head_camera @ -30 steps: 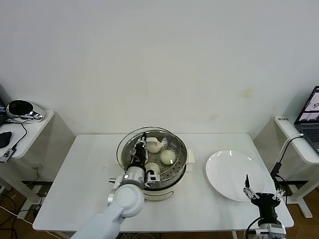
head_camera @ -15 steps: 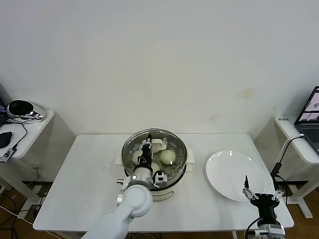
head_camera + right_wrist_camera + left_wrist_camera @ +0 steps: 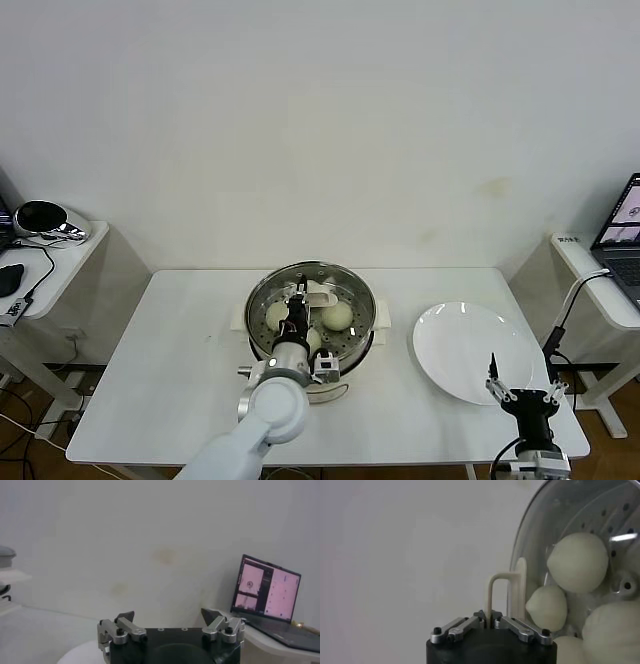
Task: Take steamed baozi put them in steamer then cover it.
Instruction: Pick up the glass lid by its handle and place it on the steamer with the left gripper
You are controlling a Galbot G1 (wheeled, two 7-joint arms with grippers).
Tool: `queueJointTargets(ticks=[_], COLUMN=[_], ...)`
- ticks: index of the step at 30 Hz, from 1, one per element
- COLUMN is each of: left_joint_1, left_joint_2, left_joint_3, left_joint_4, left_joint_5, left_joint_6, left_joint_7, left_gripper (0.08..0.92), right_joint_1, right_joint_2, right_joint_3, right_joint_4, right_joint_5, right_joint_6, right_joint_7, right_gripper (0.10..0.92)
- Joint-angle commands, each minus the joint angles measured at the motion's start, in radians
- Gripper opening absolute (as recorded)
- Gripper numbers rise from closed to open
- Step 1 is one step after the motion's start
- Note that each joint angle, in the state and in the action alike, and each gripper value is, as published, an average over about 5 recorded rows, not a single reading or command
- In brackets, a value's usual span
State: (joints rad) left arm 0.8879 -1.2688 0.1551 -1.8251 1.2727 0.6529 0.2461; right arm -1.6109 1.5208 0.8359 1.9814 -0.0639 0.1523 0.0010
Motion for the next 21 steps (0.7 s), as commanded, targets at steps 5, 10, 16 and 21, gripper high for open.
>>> queueJointTargets(ticks=[5,10,16,21], left_joint_1=[0.019,0.015,0.019,0.046], left_joint_2=[-0.011,-0.01,-0.018,-0.01], left_joint_3=[0.003,0.009,0.003,-0.01], left_joint_4=[-0.001,0.007,0.005,-0.04], left_joint_5=[0.017,0.029,0.031,0.006], left_joint_6=[-0.009,-0.02,-0.038,-0.046], left_joint_7=[0.002,0.005,-0.007,-0.028], left_gripper=[0.138,0.138,0.138,0.204], right_joint_1=[0.002,0.003,0.002,0.004], right_joint_2=[-0.001,-0.001,-0.003,-0.006], right_joint_3=[-0.002,-0.005,-0.006,-0.006], right_joint_4=[-0.003,-0.006,-0.008,-0.008], right_joint_5=[0.0,0.0,0.0,0.001], right_joint_6=[0.001,0.002,0.003,0.003], right_joint_7=[-0.001,-0.001,-0.001,-0.001], right_gripper=[0.823,0.823,0.823,0.823])
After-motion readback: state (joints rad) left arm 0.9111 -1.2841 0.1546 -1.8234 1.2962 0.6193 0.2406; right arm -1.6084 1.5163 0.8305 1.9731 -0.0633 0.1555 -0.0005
